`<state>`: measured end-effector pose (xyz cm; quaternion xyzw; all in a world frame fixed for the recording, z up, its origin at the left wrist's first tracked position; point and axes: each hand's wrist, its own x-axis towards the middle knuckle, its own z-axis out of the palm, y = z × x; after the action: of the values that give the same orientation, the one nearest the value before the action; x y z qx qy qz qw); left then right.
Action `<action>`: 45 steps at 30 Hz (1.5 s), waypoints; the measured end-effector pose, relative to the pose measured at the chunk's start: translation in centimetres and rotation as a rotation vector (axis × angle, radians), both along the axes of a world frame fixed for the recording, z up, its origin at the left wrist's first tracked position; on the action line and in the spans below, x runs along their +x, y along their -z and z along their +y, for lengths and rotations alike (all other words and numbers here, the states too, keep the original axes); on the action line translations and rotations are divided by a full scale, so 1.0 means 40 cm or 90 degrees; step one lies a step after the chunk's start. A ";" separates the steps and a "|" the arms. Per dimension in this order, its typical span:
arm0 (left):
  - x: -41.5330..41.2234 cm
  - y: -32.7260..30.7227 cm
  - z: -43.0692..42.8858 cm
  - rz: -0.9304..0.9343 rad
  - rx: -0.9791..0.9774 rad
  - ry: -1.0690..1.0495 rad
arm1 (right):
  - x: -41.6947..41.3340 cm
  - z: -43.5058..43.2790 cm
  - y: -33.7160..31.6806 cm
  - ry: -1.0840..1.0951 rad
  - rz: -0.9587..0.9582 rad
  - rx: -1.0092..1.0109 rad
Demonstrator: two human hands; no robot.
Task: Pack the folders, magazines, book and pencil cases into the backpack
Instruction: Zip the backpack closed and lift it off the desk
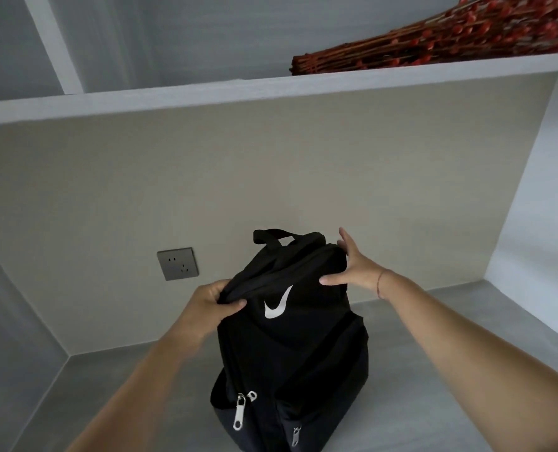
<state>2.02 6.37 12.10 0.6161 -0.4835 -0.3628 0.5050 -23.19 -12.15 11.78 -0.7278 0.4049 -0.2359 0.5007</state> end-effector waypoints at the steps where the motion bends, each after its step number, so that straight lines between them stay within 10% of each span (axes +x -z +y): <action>1: 0.016 -0.005 -0.011 -0.002 -0.003 -0.008 | 0.004 -0.015 0.005 -0.012 0.012 0.019; 17: 0.096 -0.018 -0.276 0.008 -0.125 -0.240 | 0.072 -0.099 0.030 0.381 0.038 -0.215; 29: 0.111 0.296 -0.169 0.050 0.098 -0.383 | 0.127 -0.065 0.252 0.184 -0.020 0.148; 45: 0.121 0.280 -0.265 0.227 -0.040 -0.375 | 0.131 -0.070 0.273 0.476 -0.076 -0.155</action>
<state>6.84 -4.24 0.92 0.6405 -0.2002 -0.2885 0.6830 -17.94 -14.97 0.88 -0.5692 0.5814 -0.4900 0.3129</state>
